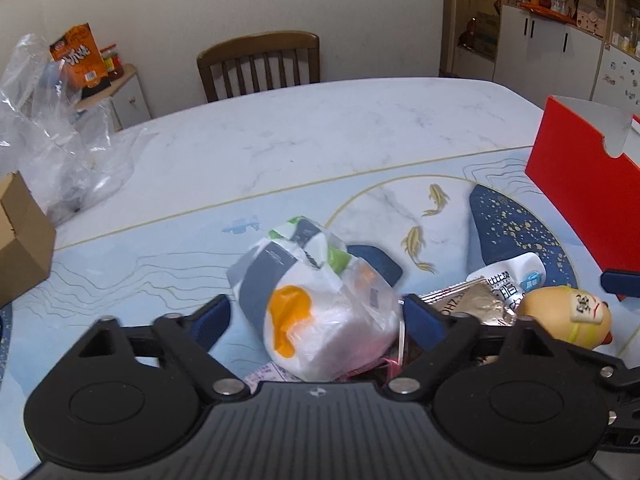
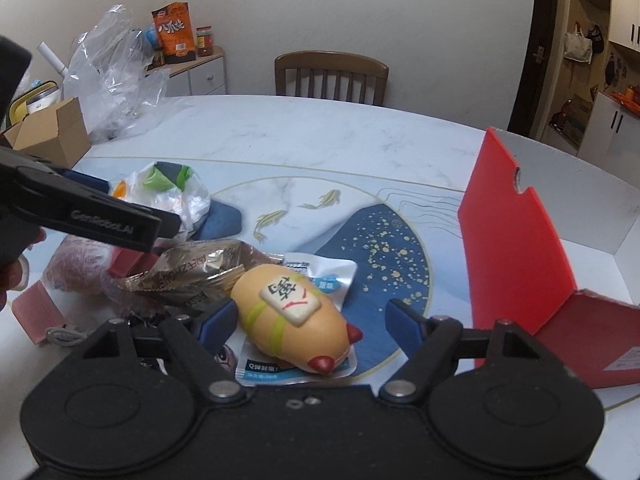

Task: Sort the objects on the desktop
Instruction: 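Move both grippers toward the pile of items on the table, then grasp the white-green plastic bag with the left gripper while the right grasps the yellow sausage toy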

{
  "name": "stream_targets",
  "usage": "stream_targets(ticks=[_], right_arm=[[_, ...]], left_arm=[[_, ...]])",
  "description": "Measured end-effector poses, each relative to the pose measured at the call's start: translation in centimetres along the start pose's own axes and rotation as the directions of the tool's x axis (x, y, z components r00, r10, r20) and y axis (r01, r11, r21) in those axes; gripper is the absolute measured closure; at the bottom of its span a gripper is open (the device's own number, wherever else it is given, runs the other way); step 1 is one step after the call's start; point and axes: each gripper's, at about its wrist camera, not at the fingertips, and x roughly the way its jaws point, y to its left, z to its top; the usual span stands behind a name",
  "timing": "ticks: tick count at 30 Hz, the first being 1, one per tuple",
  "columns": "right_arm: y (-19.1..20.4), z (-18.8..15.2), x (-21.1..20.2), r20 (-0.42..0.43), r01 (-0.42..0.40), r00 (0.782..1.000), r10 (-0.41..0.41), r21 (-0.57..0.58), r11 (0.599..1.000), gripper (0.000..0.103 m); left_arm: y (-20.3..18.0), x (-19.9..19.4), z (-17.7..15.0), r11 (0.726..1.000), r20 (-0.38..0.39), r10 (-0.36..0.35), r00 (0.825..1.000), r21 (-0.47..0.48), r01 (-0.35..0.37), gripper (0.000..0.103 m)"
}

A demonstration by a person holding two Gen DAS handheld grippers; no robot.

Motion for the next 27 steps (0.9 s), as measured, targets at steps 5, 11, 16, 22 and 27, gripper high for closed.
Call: stream_targets(ticks=[5,11,16,22,27], right_arm=[[0.3,0.1,0.0,-0.008,-0.031,0.999,0.031,-0.009,0.999,0.040],[0.1,0.4,-0.2,-0.007,-0.044,0.999,0.044,0.005,0.999,0.047],[-0.2,0.6,-0.7,-0.001,-0.040,0.999,0.040,0.015,0.999,0.056],[-0.8,1.1,-1.9,0.019,-0.035,0.999,0.034,0.024,0.999,0.060],[-1.7,1.6,-3.3,0.045,-0.041,0.998,0.039,0.045,0.998,0.061]], left_arm=[[-0.3,-0.1,0.3,1.000,-0.007,-0.029,1.000,0.001,0.029,0.047],[0.0,-0.4,0.6,1.000,-0.016,-0.030,0.999,-0.004,0.030,0.071],[0.2,-0.9,0.8,0.999,-0.013,-0.045,0.999,-0.014,0.044,0.084],[-0.1,-2.0,1.0,0.999,0.010,-0.042,0.999,-0.009,0.042,0.099],[-0.3,-2.8,1.5,0.999,0.029,-0.040,0.999,0.009,0.040,0.100]])
